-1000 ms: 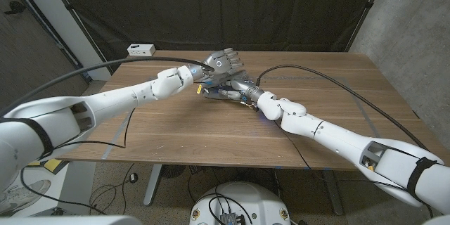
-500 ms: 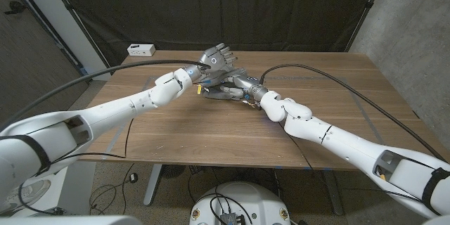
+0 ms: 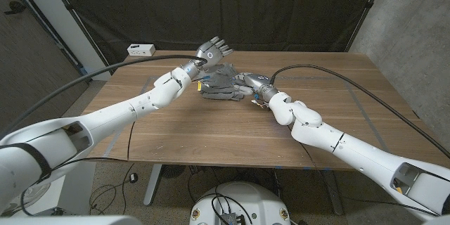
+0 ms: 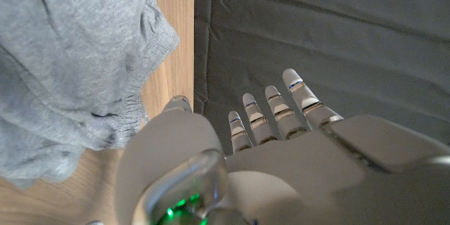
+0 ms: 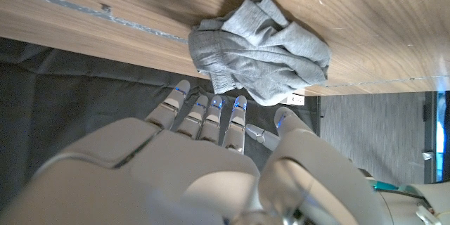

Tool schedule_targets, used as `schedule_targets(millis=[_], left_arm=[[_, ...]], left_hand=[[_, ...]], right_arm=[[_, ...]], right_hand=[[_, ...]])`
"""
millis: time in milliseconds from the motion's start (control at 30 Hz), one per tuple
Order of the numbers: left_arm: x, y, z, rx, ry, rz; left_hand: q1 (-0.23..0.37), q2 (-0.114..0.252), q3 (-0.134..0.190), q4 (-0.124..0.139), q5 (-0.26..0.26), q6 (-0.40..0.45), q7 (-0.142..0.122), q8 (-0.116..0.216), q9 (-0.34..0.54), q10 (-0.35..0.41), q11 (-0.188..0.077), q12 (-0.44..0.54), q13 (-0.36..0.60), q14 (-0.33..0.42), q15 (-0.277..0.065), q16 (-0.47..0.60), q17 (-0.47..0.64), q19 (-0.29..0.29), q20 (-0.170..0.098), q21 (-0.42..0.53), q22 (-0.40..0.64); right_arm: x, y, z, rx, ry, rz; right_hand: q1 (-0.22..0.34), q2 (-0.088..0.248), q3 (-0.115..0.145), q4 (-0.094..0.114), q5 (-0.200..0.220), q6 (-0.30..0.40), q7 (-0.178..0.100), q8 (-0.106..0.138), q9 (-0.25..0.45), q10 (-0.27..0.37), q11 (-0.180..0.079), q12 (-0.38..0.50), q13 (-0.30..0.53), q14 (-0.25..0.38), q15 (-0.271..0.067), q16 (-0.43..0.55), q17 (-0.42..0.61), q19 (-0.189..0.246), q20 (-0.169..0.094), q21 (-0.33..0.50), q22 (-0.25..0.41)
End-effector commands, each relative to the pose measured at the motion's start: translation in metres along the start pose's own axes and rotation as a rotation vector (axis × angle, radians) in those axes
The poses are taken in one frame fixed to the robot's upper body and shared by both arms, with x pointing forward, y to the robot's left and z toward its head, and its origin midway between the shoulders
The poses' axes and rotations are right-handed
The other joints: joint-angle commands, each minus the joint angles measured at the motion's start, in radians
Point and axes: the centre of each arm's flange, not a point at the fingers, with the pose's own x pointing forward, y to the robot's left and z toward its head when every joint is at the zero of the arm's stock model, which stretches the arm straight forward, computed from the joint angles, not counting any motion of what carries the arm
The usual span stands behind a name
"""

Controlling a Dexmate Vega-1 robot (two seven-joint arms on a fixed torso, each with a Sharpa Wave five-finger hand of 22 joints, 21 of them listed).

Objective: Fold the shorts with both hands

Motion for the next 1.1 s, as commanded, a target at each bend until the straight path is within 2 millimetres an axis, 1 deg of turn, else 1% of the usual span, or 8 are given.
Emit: schedule_targets(millis=[33, 300, 600, 667, 833, 1100], left_arm=[[-0.008, 0.005, -0.02, -0.119, 0.147, -0.036], [-0.016, 0.005, -0.03, -0.295, 0.274, -0.098], [-0.023, 0.0, -0.037, -0.483, 0.377, -0.151], [-0.025, 0.0, -0.038, -0.519, 0.392, -0.156], [-0.027, -0.001, -0.041, -0.629, 0.436, -0.164], [-0.032, -0.005, -0.044, -0.851, 0.5, -0.189]], left_hand=[[-0.01, -0.002, -0.004, -0.005, -0.004, 0.01, -0.005, 0.011, 0.001, 0.003, -0.007, 0.004, 0.0, -0.002, -0.085, 0.008, 0.001, -0.001, 0.005, -0.004, 0.003], [-0.013, -0.004, -0.003, -0.008, -0.006, 0.015, -0.005, 0.011, 0.001, 0.002, 0.002, 0.005, 0.0, -0.002, -0.082, 0.008, 0.001, 0.004, 0.007, -0.003, 0.003], [-0.018, -0.004, -0.002, -0.01, -0.009, 0.021, -0.003, 0.012, 0.001, -0.009, 0.011, 0.002, 0.0, -0.013, -0.067, 0.005, 0.0, 0.001, 0.012, -0.005, 0.003], [-0.019, -0.004, -0.002, -0.011, -0.01, 0.022, -0.002, 0.011, 0.001, -0.01, 0.013, 0.002, -0.001, -0.016, -0.066, 0.004, 0.0, -0.002, 0.016, -0.006, 0.003], [-0.021, -0.005, -0.001, -0.013, -0.012, 0.026, 0.005, 0.012, 0.0, -0.014, 0.021, 0.001, -0.001, -0.019, -0.061, 0.004, -0.001, -0.009, 0.02, -0.01, 0.003], [-0.026, -0.003, 0.001, -0.015, -0.017, 0.028, 0.014, 0.011, 0.0, -0.022, 0.033, 0.0, -0.001, -0.03, -0.052, 0.003, -0.001, -0.025, 0.032, -0.017, 0.003]], right_arm=[[-0.011, -0.013, -0.008, 0.026, 0.045, -0.073], [-0.009, -0.018, -0.016, 0.125, 0.049, -0.112], [-0.006, -0.024, -0.023, 0.238, 0.034, -0.168], [-0.005, -0.025, -0.027, 0.299, 0.024, -0.171], [-0.003, -0.028, -0.033, 0.392, 0.015, -0.201], [-0.002, -0.034, -0.044, 0.504, -0.001, -0.232]], right_hand=[[-0.005, 0.0, 0.006, -0.001, 0.009, 0.006, 0.002, 0.004, 0.001, 0.007, -0.002, 0.0, 0.002, 0.01, -0.042, 0.006, 0.003, 0.009, 0.004, 0.005, 0.0], [-0.005, 0.002, 0.008, -0.002, 0.009, 0.006, 0.002, 0.004, 0.001, 0.008, -0.002, 0.0, 0.002, 0.01, -0.042, 0.006, 0.003, 0.012, 0.002, 0.005, 0.0], [-0.004, 0.005, 0.009, -0.004, 0.009, 0.007, 0.002, 0.004, 0.001, 0.006, -0.001, 0.0, 0.002, 0.007, -0.041, 0.005, 0.004, 0.013, 0.0, 0.004, 0.0], [-0.003, 0.005, 0.009, -0.006, 0.008, 0.007, 0.002, 0.004, 0.001, 0.007, -0.001, 0.0, 0.002, 0.006, -0.039, 0.005, 0.004, 0.013, 0.0, 0.004, 0.0], [-0.003, 0.006, 0.009, -0.008, 0.008, 0.007, 0.002, 0.004, 0.001, 0.007, 0.001, 0.0, 0.002, 0.005, -0.039, 0.005, 0.005, 0.014, -0.001, 0.004, 0.0], [0.0, 0.008, 0.01, -0.012, 0.008, 0.008, 0.005, 0.004, 0.001, 0.006, 0.003, -0.001, 0.002, 0.002, -0.036, 0.005, 0.005, 0.014, -0.001, 0.002, 0.0]])
